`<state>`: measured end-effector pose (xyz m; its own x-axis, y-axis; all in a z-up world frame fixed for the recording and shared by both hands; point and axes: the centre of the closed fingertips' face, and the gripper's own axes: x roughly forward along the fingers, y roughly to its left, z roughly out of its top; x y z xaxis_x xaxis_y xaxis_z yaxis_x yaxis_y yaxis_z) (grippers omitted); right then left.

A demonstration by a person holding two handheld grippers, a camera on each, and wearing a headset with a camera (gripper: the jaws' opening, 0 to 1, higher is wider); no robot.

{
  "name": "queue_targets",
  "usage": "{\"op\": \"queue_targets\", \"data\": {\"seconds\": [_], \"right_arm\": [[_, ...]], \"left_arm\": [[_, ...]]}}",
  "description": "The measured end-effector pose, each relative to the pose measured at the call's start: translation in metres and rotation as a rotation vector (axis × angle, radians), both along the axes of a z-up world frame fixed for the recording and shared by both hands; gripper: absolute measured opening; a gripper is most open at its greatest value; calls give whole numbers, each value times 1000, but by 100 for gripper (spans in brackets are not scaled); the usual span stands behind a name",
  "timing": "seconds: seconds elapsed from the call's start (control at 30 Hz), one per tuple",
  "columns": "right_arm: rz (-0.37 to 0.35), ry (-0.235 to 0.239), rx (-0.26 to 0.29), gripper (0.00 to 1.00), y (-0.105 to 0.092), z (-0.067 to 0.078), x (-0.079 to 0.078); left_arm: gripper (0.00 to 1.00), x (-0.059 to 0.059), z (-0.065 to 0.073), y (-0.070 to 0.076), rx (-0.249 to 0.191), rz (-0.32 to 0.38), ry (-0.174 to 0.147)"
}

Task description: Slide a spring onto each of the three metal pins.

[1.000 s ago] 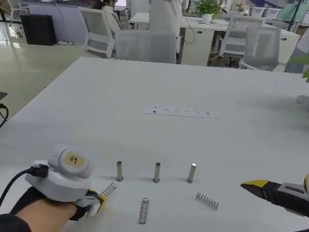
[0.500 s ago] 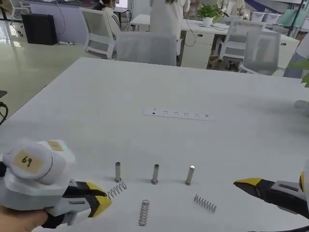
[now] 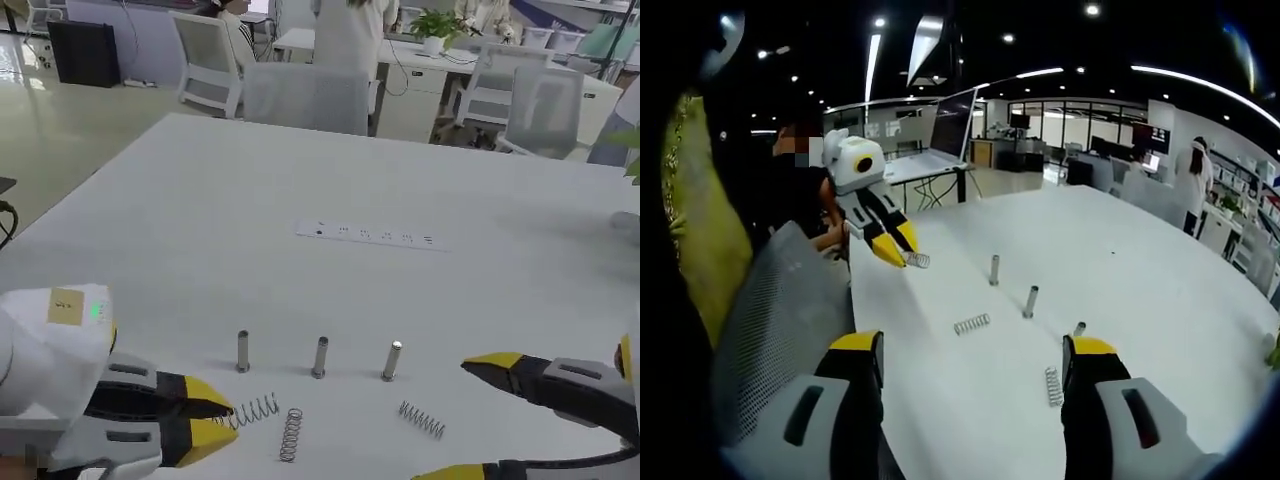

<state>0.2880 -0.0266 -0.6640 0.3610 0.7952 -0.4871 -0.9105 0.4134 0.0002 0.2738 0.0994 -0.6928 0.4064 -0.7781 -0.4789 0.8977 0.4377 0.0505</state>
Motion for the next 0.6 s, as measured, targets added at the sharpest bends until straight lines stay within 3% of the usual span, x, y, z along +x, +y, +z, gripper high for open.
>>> {"op": "queue_targets", "data": {"seconds": [0.23, 0.6], "right_arm": [[72, 1, 21, 65, 19, 7, -10], [192, 17, 42, 50, 43, 9, -26]], "left_arm": [[2, -7, 3, -15, -19, -59, 5], [2, -17, 17, -35, -48, -149, -13]]}}
